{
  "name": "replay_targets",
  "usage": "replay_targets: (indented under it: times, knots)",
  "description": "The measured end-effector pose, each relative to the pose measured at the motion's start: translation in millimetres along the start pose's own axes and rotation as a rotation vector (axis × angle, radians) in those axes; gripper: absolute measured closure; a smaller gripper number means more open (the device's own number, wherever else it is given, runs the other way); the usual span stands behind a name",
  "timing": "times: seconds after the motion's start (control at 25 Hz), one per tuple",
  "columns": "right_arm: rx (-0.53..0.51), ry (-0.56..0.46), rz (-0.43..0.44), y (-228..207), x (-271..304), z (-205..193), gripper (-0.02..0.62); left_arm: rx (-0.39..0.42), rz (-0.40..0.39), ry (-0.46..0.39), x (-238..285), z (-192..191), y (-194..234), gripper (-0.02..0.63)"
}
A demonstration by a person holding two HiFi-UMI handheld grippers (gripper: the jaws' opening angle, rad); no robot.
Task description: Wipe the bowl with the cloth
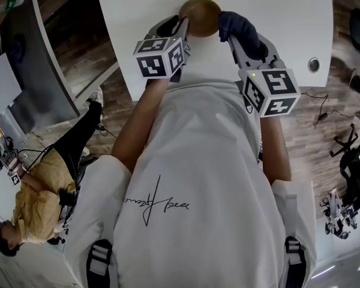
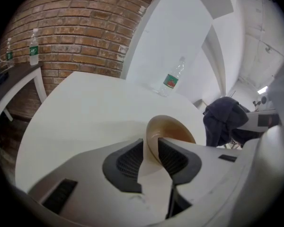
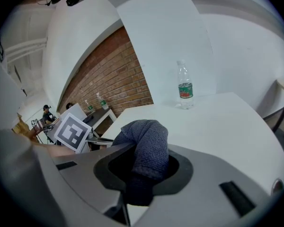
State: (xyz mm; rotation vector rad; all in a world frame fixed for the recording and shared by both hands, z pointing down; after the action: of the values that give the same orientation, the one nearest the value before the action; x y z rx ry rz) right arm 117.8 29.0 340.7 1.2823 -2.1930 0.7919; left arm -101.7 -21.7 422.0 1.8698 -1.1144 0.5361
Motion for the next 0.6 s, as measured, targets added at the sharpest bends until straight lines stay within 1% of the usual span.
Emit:
replay_targets:
  times: [0.16, 0.44, 0.6]
  knots:
    - [0.003, 0.025, -0.008, -5, 7, -5, 0.525, 0.023, -0.011, 0.029, 5, -3, -2, 0.492]
    - [-0.007, 0.063, -0.003, -4, 18, -12, 0.525, 0.017, -0.011, 0.038, 7, -5, 1, 0.492]
    - [-0.011, 0.079, 0.006, -1, 23, -13, 0.525, 0.034, -0.006, 0.057, 8, -4, 4, 0.491]
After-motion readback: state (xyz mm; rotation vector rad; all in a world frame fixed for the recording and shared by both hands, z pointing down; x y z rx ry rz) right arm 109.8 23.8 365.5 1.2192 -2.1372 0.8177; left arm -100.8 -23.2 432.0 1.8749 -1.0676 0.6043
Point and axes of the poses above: the fingertips, and each gripper's own axes: x forward along the fingers, y to its left, z out of its top, the point moved 10 cm from there along -x, backward along the fingers, and after that the axes turned 8 degrees about -x, right-handed, at the moved point
